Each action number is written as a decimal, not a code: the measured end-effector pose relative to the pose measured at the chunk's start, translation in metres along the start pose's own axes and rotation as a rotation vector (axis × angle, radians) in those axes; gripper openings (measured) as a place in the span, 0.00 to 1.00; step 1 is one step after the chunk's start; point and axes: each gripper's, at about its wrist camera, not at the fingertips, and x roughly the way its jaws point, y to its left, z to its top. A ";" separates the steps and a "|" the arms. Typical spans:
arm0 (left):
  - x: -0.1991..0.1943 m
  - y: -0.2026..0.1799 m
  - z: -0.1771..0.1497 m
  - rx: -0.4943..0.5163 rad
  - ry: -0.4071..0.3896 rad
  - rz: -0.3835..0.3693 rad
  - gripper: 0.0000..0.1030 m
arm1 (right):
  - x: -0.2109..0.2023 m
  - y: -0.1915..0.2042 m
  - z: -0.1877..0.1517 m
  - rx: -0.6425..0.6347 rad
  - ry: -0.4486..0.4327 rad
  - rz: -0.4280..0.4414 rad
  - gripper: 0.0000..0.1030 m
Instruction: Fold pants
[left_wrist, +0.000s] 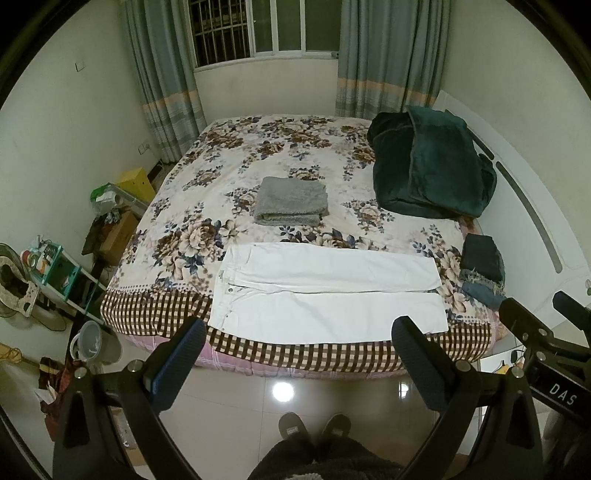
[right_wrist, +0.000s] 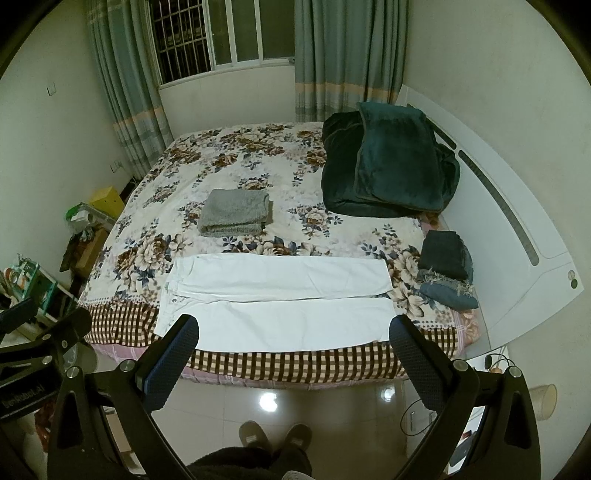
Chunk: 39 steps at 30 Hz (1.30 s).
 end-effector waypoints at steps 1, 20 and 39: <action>-0.001 -0.001 -0.001 0.000 -0.002 -0.001 1.00 | -0.002 0.002 0.001 0.000 -0.001 0.000 1.00; -0.009 -0.006 0.005 0.003 -0.009 -0.001 1.00 | -0.012 0.007 0.005 0.001 -0.007 0.003 1.00; 0.067 -0.005 0.033 -0.073 -0.004 0.128 1.00 | 0.054 -0.023 0.045 0.035 0.030 0.001 1.00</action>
